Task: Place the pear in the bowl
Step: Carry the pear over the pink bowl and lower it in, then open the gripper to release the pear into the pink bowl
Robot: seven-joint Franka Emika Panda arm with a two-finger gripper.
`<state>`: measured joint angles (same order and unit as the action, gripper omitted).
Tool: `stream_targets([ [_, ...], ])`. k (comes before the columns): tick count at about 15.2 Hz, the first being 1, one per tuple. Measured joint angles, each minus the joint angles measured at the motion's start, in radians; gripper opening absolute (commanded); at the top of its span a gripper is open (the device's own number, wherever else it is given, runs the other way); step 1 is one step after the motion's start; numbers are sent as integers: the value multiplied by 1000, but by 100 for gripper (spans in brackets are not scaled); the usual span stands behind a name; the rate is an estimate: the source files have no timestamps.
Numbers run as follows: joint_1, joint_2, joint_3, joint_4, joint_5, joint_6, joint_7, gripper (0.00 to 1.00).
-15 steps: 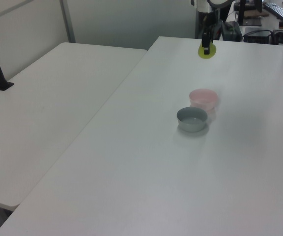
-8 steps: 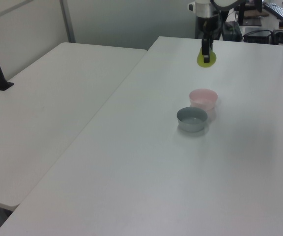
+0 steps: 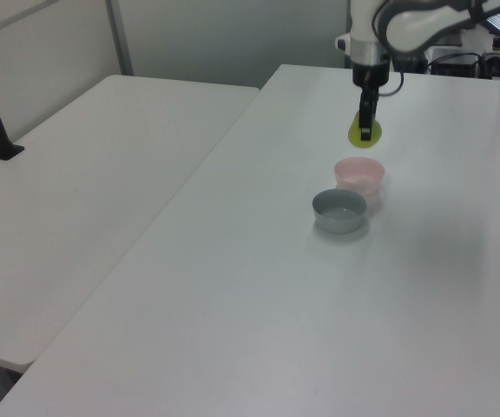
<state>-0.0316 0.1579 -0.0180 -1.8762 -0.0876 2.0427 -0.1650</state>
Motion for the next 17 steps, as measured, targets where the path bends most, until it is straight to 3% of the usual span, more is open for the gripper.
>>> stream_targets([
  [4, 0, 11, 0, -68, 0, 118, 1, 46],
  [12, 35, 69, 7, -74, 0, 160, 57, 46],
  [14, 36, 79, 7, -74, 0, 161, 58, 49],
  [17, 36, 84, 7, -74, 0, 164, 58, 63],
])
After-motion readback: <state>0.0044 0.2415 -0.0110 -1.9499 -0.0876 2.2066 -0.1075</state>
